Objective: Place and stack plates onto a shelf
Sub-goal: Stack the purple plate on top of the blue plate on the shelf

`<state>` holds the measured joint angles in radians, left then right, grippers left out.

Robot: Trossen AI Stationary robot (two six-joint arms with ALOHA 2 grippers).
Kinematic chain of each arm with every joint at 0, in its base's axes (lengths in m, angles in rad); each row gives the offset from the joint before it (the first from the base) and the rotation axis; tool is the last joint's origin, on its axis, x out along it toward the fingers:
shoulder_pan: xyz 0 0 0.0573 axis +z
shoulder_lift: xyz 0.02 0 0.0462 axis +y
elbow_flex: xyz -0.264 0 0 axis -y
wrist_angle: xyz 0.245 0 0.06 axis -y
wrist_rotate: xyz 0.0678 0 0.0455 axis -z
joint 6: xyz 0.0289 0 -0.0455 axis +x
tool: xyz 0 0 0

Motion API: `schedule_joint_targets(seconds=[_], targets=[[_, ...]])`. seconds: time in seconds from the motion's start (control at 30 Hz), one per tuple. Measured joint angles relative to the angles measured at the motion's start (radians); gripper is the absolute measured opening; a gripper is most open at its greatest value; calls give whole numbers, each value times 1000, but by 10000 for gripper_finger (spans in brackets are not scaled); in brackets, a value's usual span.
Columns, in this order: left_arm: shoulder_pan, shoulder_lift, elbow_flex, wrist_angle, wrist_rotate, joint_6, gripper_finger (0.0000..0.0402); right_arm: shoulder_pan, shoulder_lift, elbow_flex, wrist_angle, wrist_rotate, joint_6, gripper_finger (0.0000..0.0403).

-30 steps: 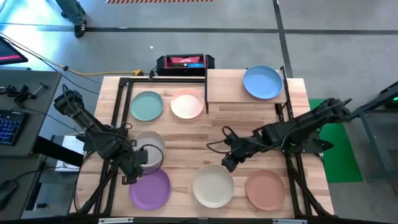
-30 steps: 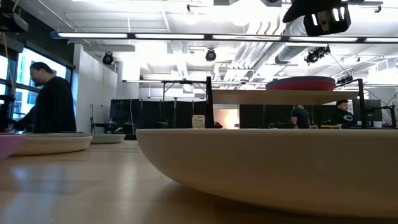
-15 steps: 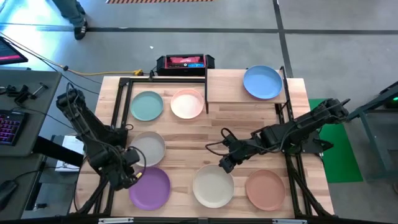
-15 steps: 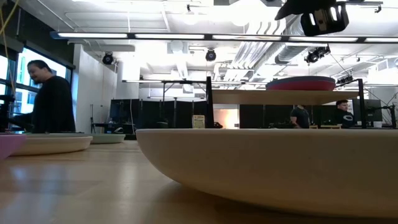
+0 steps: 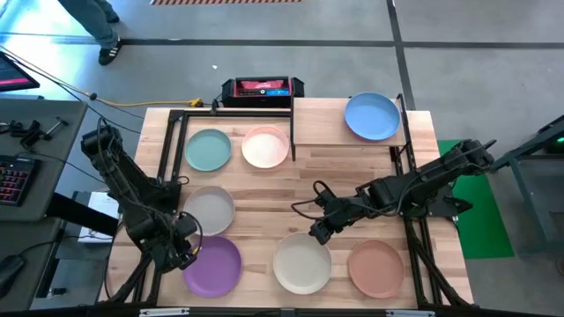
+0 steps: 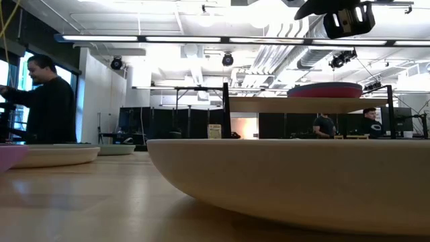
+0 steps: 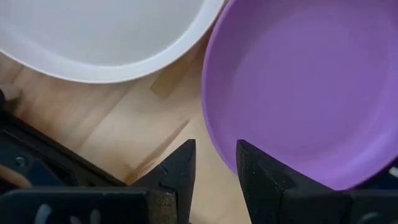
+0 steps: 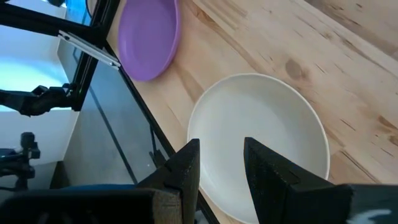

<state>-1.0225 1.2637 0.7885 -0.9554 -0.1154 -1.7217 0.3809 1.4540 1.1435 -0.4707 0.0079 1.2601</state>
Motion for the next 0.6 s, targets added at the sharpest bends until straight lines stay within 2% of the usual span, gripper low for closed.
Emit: schedule_joint_targets(seconds=[0.6], targets=[[0, 0, -170, 237, 15, -32, 106, 0, 0, 0, 12, 0, -3, 106]])
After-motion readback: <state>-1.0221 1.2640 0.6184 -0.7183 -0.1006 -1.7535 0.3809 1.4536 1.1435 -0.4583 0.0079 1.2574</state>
